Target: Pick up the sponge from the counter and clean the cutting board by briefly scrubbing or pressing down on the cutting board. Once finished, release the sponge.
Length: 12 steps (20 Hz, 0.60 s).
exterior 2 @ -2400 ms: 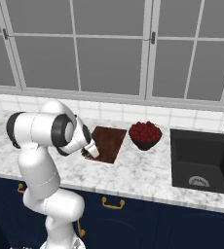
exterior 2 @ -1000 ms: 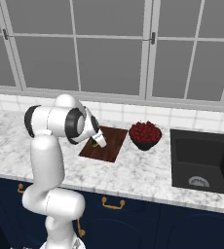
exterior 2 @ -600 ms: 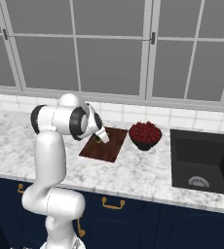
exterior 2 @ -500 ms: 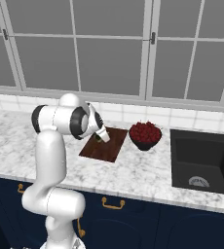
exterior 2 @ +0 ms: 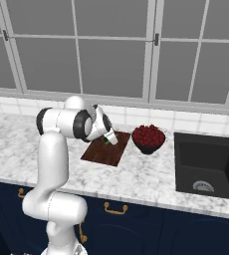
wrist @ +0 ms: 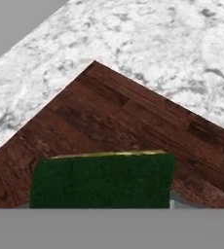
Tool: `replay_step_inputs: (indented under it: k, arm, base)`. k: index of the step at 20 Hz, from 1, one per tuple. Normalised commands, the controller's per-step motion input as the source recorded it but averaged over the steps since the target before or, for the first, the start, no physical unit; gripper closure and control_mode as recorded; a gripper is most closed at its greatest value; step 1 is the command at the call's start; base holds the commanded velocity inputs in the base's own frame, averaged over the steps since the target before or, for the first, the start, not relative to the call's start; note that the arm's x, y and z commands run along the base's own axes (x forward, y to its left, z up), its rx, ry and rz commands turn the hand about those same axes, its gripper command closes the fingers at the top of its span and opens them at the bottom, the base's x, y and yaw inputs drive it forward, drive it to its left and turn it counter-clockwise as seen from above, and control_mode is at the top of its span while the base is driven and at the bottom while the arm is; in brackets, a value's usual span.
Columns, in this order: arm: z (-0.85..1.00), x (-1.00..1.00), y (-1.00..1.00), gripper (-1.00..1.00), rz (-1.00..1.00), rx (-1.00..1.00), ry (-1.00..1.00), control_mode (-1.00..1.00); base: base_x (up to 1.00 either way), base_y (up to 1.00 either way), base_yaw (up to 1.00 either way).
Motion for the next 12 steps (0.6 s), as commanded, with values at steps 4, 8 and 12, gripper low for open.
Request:
replay_step_inputs:
  k: [4, 8, 12]
  arm:
    - [-0.37, 0.00, -0.76, 1.00, -0.09, 0.00, -0.03, -1.00]
    - [-0.39, 0.00, -0.71, 1.00, -0.10, 0.00, 0.00, -1.00]
    - [-0.42, 0.00, -0.73, 1.00, -0.10, 0.00, 0.00, -1.00]
  base:
    - [0.00, 0.00, 0.00]
    - [0.00, 0.00, 0.00]
    - [0.00, 0.00, 0.00]
